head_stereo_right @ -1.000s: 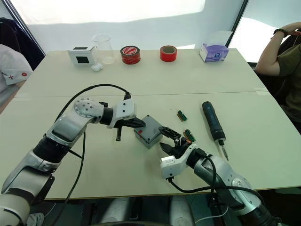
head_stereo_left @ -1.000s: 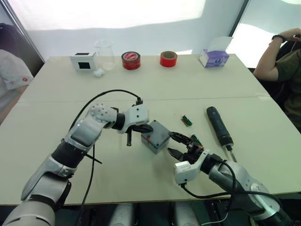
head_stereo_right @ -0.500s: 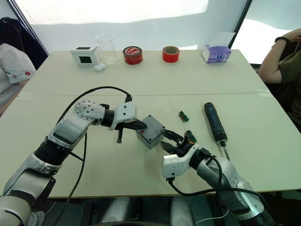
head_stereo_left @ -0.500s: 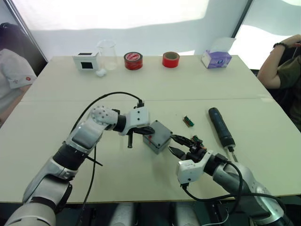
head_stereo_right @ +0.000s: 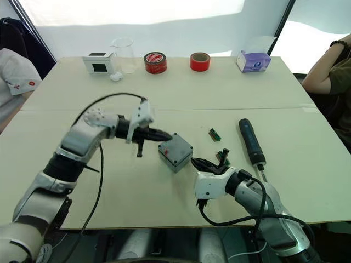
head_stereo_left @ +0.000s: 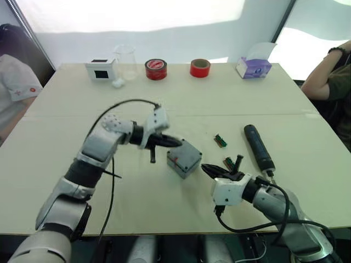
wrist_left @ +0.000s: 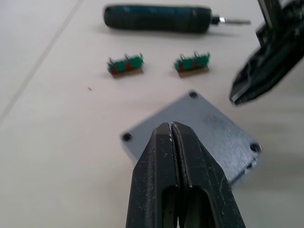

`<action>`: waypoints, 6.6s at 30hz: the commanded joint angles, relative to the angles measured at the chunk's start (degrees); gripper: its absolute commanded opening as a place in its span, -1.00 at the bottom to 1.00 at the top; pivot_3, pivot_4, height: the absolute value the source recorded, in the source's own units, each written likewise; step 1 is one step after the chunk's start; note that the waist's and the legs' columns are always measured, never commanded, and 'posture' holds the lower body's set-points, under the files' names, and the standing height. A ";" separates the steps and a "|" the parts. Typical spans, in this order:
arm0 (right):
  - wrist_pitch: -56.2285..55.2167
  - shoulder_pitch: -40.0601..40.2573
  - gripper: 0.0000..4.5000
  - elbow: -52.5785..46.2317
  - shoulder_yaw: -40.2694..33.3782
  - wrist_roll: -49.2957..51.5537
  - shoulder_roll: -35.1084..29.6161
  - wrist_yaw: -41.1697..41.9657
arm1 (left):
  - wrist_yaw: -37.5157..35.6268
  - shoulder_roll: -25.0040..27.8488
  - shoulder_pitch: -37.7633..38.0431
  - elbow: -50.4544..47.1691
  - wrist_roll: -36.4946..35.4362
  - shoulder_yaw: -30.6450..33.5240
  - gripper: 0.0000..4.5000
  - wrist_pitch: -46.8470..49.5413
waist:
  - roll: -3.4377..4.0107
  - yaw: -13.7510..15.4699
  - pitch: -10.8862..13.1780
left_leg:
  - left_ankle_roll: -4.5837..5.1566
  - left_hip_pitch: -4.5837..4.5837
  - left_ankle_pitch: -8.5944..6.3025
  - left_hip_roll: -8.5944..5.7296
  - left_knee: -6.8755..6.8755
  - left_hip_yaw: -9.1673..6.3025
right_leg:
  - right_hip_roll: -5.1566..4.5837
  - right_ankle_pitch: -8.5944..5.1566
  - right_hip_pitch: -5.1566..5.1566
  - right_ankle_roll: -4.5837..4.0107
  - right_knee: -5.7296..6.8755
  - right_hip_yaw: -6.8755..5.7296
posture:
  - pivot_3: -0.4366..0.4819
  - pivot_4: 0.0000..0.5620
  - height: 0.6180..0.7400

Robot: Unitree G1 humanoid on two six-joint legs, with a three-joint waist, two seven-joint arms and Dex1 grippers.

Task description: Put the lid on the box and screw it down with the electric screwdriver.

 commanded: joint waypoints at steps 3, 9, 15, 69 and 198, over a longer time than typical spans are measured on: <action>13.56 -1.33 -0.98 -7.24 -1.54 10.17 2.17 4.34 | 0.21 -0.17 -2.03 4.17 -0.89 2.51 -1.00 0.59 | 0.01 -0.04 0.01 | 0.01 0.00 -0.01 0.00 -0.01 0.00 | 0.00 0.00 0.00 0.00 0.00 0.00 | -0.05 -0.47 1.00; 25.58 -4.97 -0.98 -9.86 -0.75 14.84 2.74 5.51 | 0.15 0.87 0.79 9.30 7.76 -4.06 -1.00 -8.34 | 0.01 0.12 0.03 | 0.00 0.00 -0.01 0.01 -0.03 0.01 | 0.00 0.00 -0.04 0.00 0.00 0.01 | -0.05 -0.47 1.00; 29.47 -6.63 -0.98 -10.41 0.22 15.83 2.95 4.18 | -0.53 0.27 1.55 8.19 8.13 -4.17 -1.00 -8.54 | -0.02 0.09 0.06 | 0.00 -0.20 -0.01 -0.01 -0.03 0.01 | -0.04 0.01 -0.21 0.00 -0.02 0.00 | -0.05 -0.47 1.00; 32.84 -9.48 -0.98 -8.63 3.02 18.08 1.77 1.17 | -2.00 -0.31 4.48 2.63 10.79 -6.10 -1.00 -7.74 | -0.01 0.08 0.07 | 0.00 -0.20 -0.01 0.00 -0.04 0.01 | -0.04 0.01 -0.24 0.00 -0.02 0.00 | -0.05 -0.47 1.00; 55.67 -5.99 0.42 -8.55 -25.89 45.72 0.07 -6.22 | 3.00 18.26 19.00 -29.60 -18.38 8.76 -1.00 18.53 | 0.19 -0.01 0.40 | -0.34 -0.23 0.18 0.02 -0.80 0.04 | -0.07 0.05 -0.57 -0.09 -0.20 0.04 | -0.05 -0.47 1.00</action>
